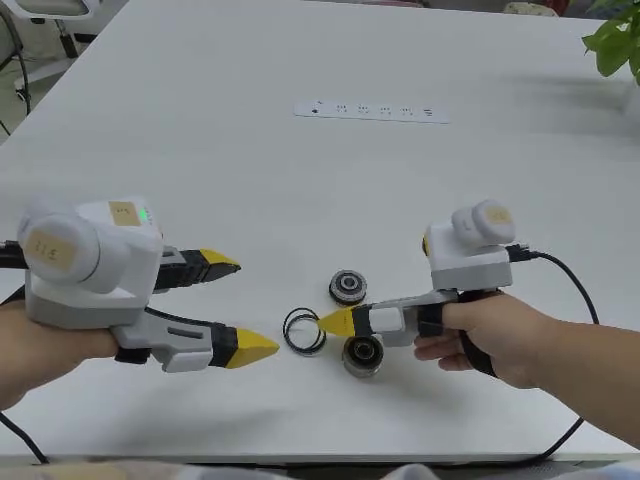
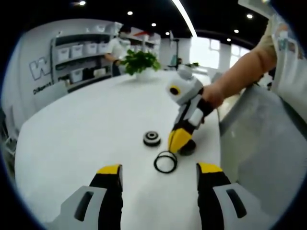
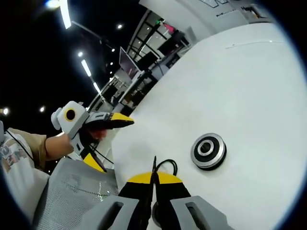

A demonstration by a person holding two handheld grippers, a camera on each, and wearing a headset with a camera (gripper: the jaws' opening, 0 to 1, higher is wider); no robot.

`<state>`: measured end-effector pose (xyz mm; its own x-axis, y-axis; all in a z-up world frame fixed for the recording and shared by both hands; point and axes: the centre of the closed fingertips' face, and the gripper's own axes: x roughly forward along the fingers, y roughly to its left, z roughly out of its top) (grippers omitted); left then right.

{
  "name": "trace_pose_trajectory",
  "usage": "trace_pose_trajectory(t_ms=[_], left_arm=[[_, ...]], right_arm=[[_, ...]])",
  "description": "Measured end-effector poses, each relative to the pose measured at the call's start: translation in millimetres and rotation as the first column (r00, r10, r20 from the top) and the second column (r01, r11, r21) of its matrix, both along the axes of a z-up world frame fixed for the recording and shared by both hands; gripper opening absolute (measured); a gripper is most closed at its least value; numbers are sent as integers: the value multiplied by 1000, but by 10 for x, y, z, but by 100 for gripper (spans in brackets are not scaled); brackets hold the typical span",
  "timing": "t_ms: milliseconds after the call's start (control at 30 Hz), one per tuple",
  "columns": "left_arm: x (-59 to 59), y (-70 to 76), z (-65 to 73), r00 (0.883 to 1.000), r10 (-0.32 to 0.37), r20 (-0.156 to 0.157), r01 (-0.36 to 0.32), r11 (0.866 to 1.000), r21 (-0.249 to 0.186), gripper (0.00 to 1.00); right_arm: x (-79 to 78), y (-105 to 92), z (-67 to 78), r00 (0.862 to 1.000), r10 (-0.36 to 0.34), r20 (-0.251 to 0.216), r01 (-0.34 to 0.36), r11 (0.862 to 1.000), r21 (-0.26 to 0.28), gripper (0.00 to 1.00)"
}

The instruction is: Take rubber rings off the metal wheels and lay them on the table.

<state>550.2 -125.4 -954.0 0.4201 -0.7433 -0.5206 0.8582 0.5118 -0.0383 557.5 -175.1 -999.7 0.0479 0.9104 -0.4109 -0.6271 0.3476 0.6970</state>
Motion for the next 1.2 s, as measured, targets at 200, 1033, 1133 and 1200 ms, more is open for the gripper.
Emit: trace_pose_trajectory(t_ms=[200, 1033, 1133, 1200], left_arm=[[-2, 8, -11, 1000, 1, -5, -1, 1000, 3, 63], [0, -4, -50, 1000, -5, -21, 6, 1000, 15, 63], [8, 0, -38, 1000, -4, -18, 4, 1000, 16, 62], [15, -3, -29, 1000, -4, -16, 4, 1000, 16, 62]], right_arm=[[12, -12, -40, 1000, -1, 13, 1, 1000, -26, 0], [28, -81, -99, 995, 34, 94, -24, 994, -105, 7], [51, -102, -47, 994, 23, 103, -13, 995, -94, 9], [66, -107, 6, 993, 14, 114, -4, 997, -82, 10]])
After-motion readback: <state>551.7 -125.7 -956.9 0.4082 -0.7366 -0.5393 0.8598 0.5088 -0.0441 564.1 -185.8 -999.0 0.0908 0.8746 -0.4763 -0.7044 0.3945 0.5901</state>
